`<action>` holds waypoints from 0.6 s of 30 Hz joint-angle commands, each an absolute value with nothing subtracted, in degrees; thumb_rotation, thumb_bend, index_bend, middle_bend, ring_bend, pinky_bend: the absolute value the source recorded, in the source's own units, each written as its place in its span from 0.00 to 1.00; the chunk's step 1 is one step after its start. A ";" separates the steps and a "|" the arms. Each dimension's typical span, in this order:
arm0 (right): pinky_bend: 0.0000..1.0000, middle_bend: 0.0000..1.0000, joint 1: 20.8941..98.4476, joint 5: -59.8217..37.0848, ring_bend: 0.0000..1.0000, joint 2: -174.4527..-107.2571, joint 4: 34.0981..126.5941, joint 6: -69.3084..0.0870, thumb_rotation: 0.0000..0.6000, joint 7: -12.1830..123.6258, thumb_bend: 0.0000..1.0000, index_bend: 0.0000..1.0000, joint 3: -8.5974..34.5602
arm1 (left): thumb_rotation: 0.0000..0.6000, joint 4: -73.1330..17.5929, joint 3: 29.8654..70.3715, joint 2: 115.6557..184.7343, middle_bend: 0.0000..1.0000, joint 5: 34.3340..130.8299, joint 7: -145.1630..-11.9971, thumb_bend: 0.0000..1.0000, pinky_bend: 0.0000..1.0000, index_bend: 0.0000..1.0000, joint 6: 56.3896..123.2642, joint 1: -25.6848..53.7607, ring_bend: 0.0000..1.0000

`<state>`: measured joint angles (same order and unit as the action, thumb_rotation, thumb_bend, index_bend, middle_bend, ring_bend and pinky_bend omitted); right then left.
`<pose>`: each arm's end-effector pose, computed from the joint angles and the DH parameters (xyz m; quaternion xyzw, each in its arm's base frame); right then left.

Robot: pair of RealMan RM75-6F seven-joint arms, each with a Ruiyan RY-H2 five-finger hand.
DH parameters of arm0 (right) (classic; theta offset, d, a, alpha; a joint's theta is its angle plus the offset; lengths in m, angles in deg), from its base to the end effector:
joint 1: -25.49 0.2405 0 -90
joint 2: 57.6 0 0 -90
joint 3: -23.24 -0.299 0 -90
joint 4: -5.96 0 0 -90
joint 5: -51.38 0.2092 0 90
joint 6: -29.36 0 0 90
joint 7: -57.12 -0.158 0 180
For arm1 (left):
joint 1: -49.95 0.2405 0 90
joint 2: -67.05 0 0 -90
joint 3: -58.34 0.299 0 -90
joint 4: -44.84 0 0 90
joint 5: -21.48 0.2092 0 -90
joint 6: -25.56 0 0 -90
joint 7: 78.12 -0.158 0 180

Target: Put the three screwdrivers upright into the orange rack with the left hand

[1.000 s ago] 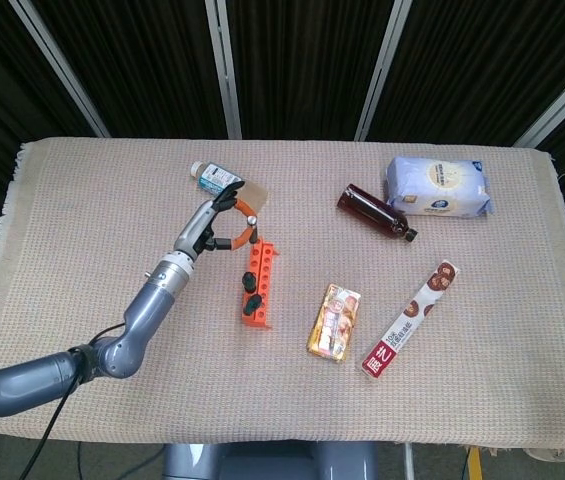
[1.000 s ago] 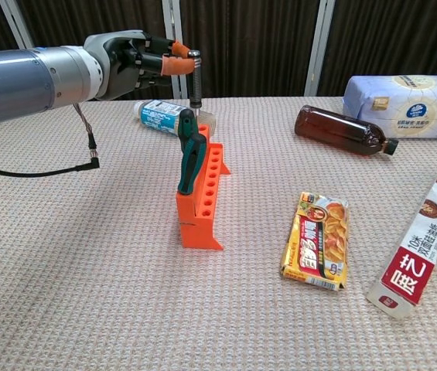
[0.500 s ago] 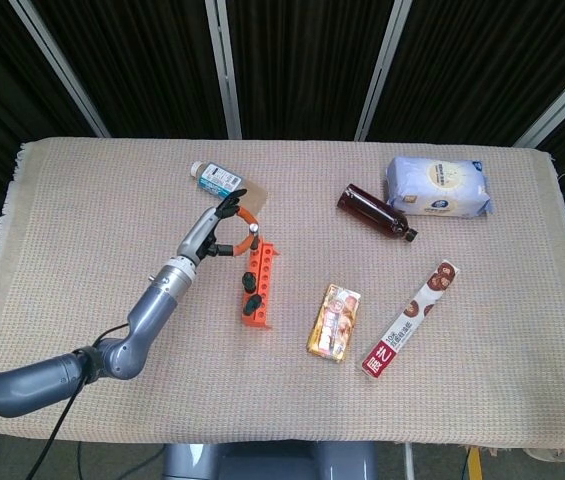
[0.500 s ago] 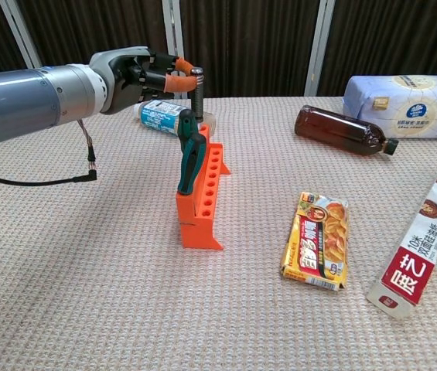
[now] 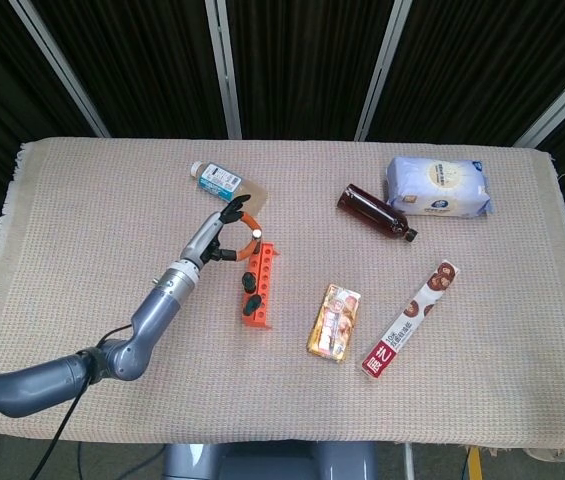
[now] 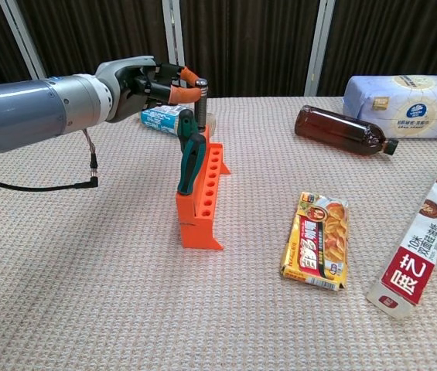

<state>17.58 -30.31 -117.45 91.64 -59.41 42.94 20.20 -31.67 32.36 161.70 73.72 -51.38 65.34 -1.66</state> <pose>-0.4127 -0.1115 0.2358 0.4946 -0.4479 0.3519 0.6564 -0.0962 0.4537 -0.0351 -0.4760 -0.6925 -0.5145 0.1707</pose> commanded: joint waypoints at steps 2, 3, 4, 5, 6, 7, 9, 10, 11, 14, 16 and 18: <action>0.00 0.01 17.56 -30.23 0.00 -117.43 91.70 -59.41 1.00 42.94 0.00 0.12 20.17 | 1.00 -31.62 32.26 161.79 0.01 73.68 -51.44 0.52 0.00 0.61 65.32 -1.70 0.00; 0.00 0.01 17.59 -30.23 0.00 -117.44 91.72 -59.39 1.00 42.94 0.00 0.12 20.15 | 1.00 -31.61 32.25 161.79 0.01 73.64 -51.48 0.52 0.00 0.61 65.26 -1.71 0.00; 0.00 0.01 17.58 -30.24 0.00 -117.45 91.70 -59.39 1.00 42.95 0.00 0.12 20.16 | 1.00 -31.61 32.25 161.80 0.01 73.64 -51.52 0.52 0.00 0.61 65.25 -1.72 0.00; 0.00 0.01 17.58 -30.26 0.00 -117.47 91.67 -59.37 1.00 42.95 0.00 0.12 20.18 | 1.00 -31.60 32.26 161.81 0.01 73.64 -51.56 0.52 0.00 0.61 65.24 -1.72 0.00; 0.00 0.01 17.58 -30.26 0.00 -117.49 91.63 -59.34 1.00 42.95 0.00 0.12 20.20 | 1.00 -31.58 32.27 161.82 0.01 73.64 -51.62 0.52 0.00 0.61 65.22 -1.74 0.00; 0.00 0.01 17.58 -30.25 0.00 -117.51 91.61 -59.30 1.00 42.93 0.00 0.12 20.23 | 1.00 -31.57 32.27 161.82 0.01 73.63 -51.71 0.52 0.00 0.61 65.23 -1.75 0.00; 0.00 0.01 17.55 -30.21 0.00 -117.46 91.59 -59.29 1.00 42.85 0.00 0.12 20.24 | 1.00 -31.58 32.28 161.85 0.01 73.59 -51.75 0.52 0.00 0.61 65.22 -1.73 0.00; 0.00 0.01 17.55 -30.22 0.00 -117.45 91.58 -59.25 1.00 42.81 0.00 0.12 20.26 | 1.00 -31.57 32.28 161.86 0.01 73.53 -51.78 0.52 0.00 0.61 65.20 -1.71 0.00; 0.00 0.01 17.54 -30.20 0.00 -117.47 91.57 -59.24 1.00 42.82 0.00 0.12 20.26 | 1.00 -31.54 32.27 161.86 0.01 73.48 -51.81 0.52 0.00 0.61 65.19 -1.70 0.00; 0.00 0.01 17.51 -30.10 0.00 -117.49 91.53 -59.24 1.00 42.79 0.00 0.12 20.22 | 1.00 -31.62 32.27 161.74 0.01 73.43 -51.80 0.52 0.00 0.61 65.09 -1.55 0.00; 0.00 0.01 17.55 -30.13 0.00 -117.53 91.49 -59.19 1.00 42.79 0.00 0.12 20.23 | 1.00 -31.68 32.28 161.68 0.01 73.47 -51.78 0.52 0.00 0.61 65.07 -1.46 0.00; 0.00 0.01 17.56 -30.16 0.00 -117.54 91.50 -59.18 1.00 42.78 0.00 0.12 20.23 | 1.00 -31.70 32.28 161.64 0.01 73.48 -51.79 0.52 0.00 0.61 65.01 -1.43 0.00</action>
<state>17.56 -30.17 -117.55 91.50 -59.18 42.78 20.23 -31.70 32.27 161.64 73.48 -51.78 65.01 -1.42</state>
